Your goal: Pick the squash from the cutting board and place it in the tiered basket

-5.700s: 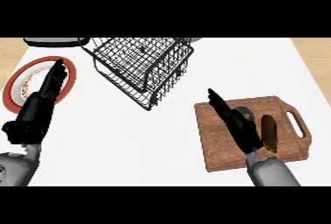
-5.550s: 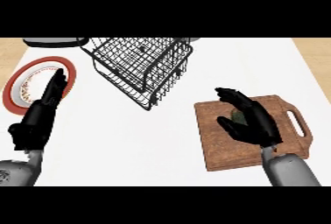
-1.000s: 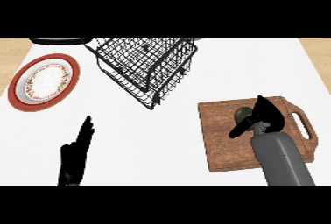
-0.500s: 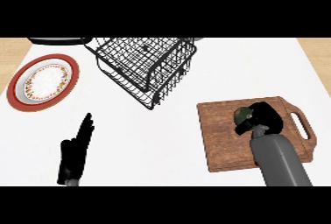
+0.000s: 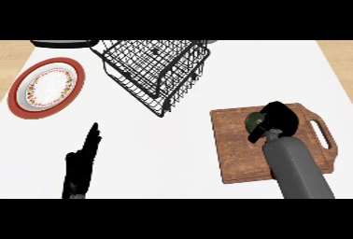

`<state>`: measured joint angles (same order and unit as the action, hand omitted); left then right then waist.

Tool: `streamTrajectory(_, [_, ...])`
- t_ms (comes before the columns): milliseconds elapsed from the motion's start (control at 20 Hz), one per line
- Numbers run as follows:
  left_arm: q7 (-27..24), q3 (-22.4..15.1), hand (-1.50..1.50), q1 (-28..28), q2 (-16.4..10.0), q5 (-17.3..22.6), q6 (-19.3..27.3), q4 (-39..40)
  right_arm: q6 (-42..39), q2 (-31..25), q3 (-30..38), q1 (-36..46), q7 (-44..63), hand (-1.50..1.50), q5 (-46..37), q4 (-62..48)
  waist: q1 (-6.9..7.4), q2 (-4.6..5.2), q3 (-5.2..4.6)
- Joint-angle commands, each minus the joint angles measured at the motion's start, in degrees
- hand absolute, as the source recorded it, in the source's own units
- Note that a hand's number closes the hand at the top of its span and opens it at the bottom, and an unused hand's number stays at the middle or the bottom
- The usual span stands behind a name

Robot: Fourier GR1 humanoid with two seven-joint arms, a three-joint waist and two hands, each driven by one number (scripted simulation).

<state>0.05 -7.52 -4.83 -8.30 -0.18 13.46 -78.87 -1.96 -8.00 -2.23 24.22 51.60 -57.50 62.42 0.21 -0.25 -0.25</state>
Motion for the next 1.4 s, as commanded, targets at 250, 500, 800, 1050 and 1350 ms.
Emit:
streamTrajectory(250, [2.0, -0.1, 0.0, 1.2, -1.3, 0.0, -2.0, -1.8, 4.6, 7.8, -27.3, 0.3, 16.6, 1.5, 3.0, 9.2, 2.39, -0.04, 0.28])
streamTrajectory(500, [1.2, 0.5, 0.0, 0.2, 0.1, -0.2, -0.2, -0.8, 12.4, 7.9, -34.9, -1.1, 27.0, 1.5, 2.1, 24.8, 0.22, -0.44, 0.22])
streamTrajectory(800, [1.1, 0.7, 0.0, -0.3, -0.3, -0.3, -0.4, -0.2, 13.4, 8.0, -32.1, 8.3, 32.2, 1.5, -5.9, 36.0, -0.36, -0.97, 0.13])
streamTrajectory(1050, [3.4, 0.1, 0.0, 0.2, 0.2, -0.5, -0.2, -2.1, 0.3, 8.0, -32.3, 15.7, 33.6, 1.5, -14.6, 41.0, -0.57, -0.81, 0.11])
streamTrajectory(1350, [3.2, -0.6, 0.0, -0.7, 0.7, -0.4, -0.5, -2.4, -8.0, 8.0, -26.3, 24.5, 33.6, 1.5, -12.6, 40.9, 0.33, -0.82, 0.07])
